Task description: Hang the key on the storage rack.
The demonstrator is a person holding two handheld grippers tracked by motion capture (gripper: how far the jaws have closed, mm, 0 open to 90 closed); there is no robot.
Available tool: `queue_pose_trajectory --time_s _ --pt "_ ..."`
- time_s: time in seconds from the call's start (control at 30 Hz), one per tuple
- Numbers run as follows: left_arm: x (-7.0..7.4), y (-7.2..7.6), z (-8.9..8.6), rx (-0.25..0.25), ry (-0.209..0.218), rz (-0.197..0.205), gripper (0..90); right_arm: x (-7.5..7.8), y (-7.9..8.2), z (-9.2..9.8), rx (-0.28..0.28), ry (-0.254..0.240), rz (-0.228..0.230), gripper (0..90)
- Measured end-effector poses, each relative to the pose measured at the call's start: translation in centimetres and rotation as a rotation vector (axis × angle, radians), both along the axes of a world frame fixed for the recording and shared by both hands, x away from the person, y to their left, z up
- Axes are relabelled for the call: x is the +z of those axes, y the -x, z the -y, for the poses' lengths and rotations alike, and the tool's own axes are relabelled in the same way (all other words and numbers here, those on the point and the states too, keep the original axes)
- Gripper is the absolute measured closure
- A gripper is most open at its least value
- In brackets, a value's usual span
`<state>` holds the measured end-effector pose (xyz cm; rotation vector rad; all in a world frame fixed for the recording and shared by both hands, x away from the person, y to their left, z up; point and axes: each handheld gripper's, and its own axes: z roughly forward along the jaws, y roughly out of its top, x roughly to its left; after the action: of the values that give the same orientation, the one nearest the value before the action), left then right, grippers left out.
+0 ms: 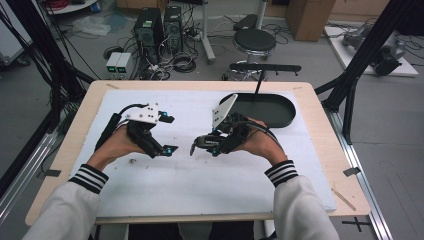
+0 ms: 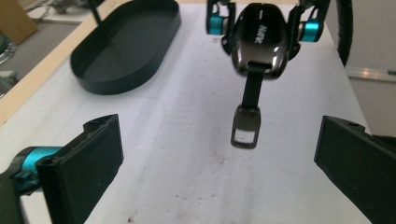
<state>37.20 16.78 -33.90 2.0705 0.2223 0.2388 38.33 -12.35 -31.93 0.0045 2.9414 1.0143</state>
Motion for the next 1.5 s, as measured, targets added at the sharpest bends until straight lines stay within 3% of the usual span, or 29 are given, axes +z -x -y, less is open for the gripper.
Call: queue_pose_trajectory --time_s 0.07,0.2,0.4,0.5,0.6,0.83,0.93,1.0,1.2,1.33,1.43,1.5 --pt "-0.2 0.2 -0.8 0.026 0.021 0.009 1.7 0.2 -0.1 0.3 -0.01 -0.025 0.0 48.2" --pt "-0.5 1.2 -2.5 0.131 0.056 0.038 1.7 0.9 -0.3 1.3 -0.052 -0.088 0.003 48.2" --pt "-1.0 3.1 -5.1 0.228 0.162 0.099 1.7 1.9 -0.7 3.4 -0.145 -0.172 0.027 48.1" --pt "-1.7 3.9 -6.2 0.275 0.205 0.123 1.7 2.4 -0.8 4.7 -0.198 -0.229 0.043 48.1" --pt "-3.0 5.0 -6.9 0.345 0.215 0.154 1.7 2.8 -0.9 6.1 -0.256 -0.268 0.047 48.1" --pt "-5.8 7.2 -8.0 0.42 0.28 0.167 1.7 3.3 -1.0 9.6 -0.381 -0.341 0.093 48.1" --pt "-6.7 7.7 -8.5 0.449 0.312 0.165 1.7 3.4 -1.0 10.7 -0.449 -0.385 0.1 48.1" --pt "-7.2 8.1 -8.9 0.475 0.307 0.174 1.7 3.5 -1.1 11.5 -0.483 -0.416 0.105 48.1" --pt "-8.3 8.9 -10.0 0.539 0.376 0.187 1.7 3.7 -1.2 12.9 -0.588 -0.452 0.14 48.1" --pt "-8.8 9.0 -10.2 0.568 0.369 0.196 1.7 3.8 -1.2 13.6 -0.676 -0.487 0.156 48.1" --pt "-9.3 9.2 -10.3 0.594 0.394 0.215 1.7 3.8 -1.4 14.1 -0.719 -0.516 0.165 48.1" --pt "-9.6 9.2 -10.4 0.598 0.395 0.201 1.7 3.8 -1.5 14.4 -0.742 -0.531 0.171 48.1"
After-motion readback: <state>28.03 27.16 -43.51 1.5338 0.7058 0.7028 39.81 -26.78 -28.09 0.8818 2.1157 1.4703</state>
